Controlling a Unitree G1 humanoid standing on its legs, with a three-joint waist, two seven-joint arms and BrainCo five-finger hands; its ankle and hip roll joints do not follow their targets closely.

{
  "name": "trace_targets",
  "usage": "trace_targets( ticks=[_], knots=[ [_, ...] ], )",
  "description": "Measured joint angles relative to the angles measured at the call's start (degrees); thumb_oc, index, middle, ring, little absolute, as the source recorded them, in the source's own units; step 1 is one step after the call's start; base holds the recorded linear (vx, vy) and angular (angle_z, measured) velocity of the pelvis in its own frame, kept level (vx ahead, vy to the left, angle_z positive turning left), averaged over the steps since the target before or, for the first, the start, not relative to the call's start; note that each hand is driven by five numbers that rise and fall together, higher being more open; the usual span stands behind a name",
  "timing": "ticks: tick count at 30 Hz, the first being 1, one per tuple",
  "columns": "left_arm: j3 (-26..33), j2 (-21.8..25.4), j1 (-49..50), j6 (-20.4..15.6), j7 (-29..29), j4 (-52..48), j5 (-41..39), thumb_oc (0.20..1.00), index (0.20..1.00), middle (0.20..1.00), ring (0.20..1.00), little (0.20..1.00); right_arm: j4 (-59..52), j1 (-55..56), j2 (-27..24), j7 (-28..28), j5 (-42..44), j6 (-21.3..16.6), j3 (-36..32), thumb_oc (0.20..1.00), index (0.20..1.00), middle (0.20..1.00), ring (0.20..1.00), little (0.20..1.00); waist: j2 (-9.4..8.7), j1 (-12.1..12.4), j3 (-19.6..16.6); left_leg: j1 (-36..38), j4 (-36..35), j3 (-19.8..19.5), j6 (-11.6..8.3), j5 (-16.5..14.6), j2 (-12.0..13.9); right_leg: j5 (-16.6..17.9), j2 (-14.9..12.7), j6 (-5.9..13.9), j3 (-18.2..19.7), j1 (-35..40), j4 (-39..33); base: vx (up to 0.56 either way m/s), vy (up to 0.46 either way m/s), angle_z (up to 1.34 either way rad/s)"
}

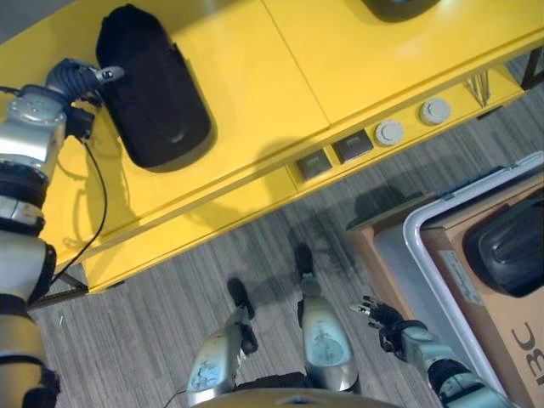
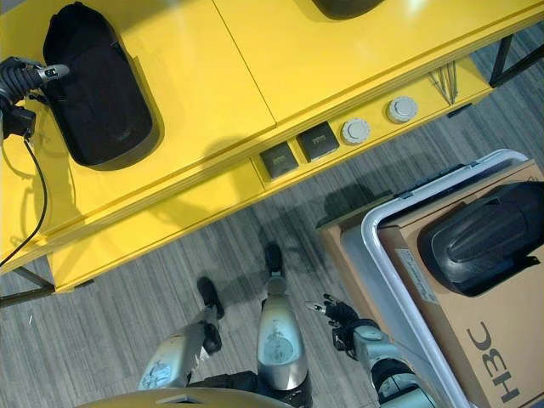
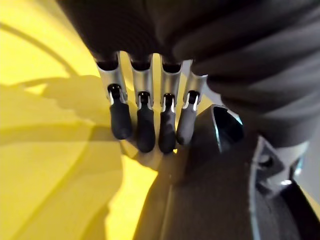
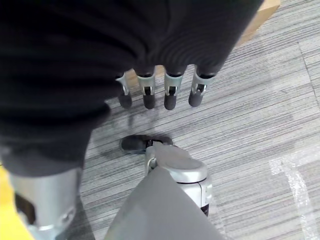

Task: Move parts from the plastic box to the shelf.

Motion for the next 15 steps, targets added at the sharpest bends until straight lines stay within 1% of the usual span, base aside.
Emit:
trace_targets(
  ticks=[4,6,8,9,11,12,14,15],
  knots=[
    [-0.2,-0.1,0.0,-2.1,0.8,-0.1,3.1,1.0,1.0,1.0,1.0,1.0,0.1,0.0,0.1,-0.1,0.0,0.0,0.0,1.0,1.0,1.0,1.0,1.0,-0.16,0.1,-0.1,0.0,0.0,-0.1,-0.09,0.2,0.0,0.1,0.0,-0.18,0.0,0.1,0.0,0.0,0.0,0.0],
    [-0.6,-0.1,0.1,-3.8,4.7,-0.7,4.5,1.0,1.0,1.0,1.0,1.0,0.2,0.0,0.9,-0.2,0.0,0.1,-0.1,1.0,1.0,1.0,1.0,1.0,-0.7,0.2,-0.3,0.8,0.0,-0.1,0.21,0.4,0.1,0.2,0.2,-0.3,-0.1,0.9,0.0,0.0,-0.019,-0.01],
    [-0.7,-0.1,0.1,-5.1,7.1,-1.2,5.0,1.0,1.0,1.0,1.0,1.0,0.3,0.2,1.5,-0.2,0.0,0.1,-0.1,1.0,1.0,1.0,1.0,1.0,-1.22,0.2,-0.8,1.2,0.0,-0.1,0.15,0.4,0.3,0.2,0.2,-0.31,-0.1,1.2,0.0,0.03,-0.055,-0.01],
    [-0.6,-0.1,0.0,-7.5,13.4,-2.3,6.3,1.0,1.0,1.0,1.0,1.0,1.6,0.1,2.6,-0.2,0.0,-0.1,-0.1,1.0,1.0,1.0,1.0,1.0,-1.97,0.2,-1.2,2.1,0.0,-0.2,0.08,0.3,0.6,0.1,0.4,-0.42,-0.2,2.2,0.0,0.04,-0.057,0.0],
    [-0.5,0.2,-0.2,-10.8,20.5,-4.4,9.0,1.0,1.0,1.0,1.0,1.0,2.8,0.6,4.1,-0.2,-0.1,0.0,0.0,1.0,1.0,1.0,1.0,1.0,-3.09,0.6,-2.1,3.9,0.0,-0.2,-0.49,-0.1,0.9,-0.3,0.8,-0.65,-0.3,4.1,0.0,0.02,-0.029,0.0],
    [-0.5,0.2,-0.2,-12.3,22.5,-5.0,10.0,1.0,1.0,1.0,1.0,1.0,2.9,1.4,4.4,-0.3,-0.1,0.0,0.0,1.0,1.0,1.0,1.0,1.0,-3.28,0.9,-3.4,4.0,0.0,-0.2,-0.9,-0.4,1.1,-0.6,0.9,-0.72,-0.3,4.1,0.0,0.02,-0.031,0.0],
    [-0.5,0.7,0.1,-14.1,26.4,-7.3,11.8,1.0,1.0,1.0,1.0,1.0,3.0,2.9,4.8,-0.3,-0.2,0.0,-0.1,1.0,1.0,1.0,1.0,1.0,-3.56,1.3,-6.1,4.0,0.0,-0.2,-0.93,-0.4,1.2,-0.7,1.1,-0.73,-0.3,4.1,0.0,0.04,-0.031,0.0],
    [0.0,1.5,0.1,-15.2,27.6,-9.0,11.8,1.0,1.0,1.0,1.0,1.0,3.7,3.4,5.0,-0.3,-0.4,-0.1,-0.1,1.0,1.0,1.0,1.0,1.0,-3.8,1.6,-6.9,5.3,0.0,-0.2,-0.77,-0.4,1.3,-0.8,1.2,-0.78,-0.4,5.4,0.0,0.0,0.0,0.0]
  ],
)
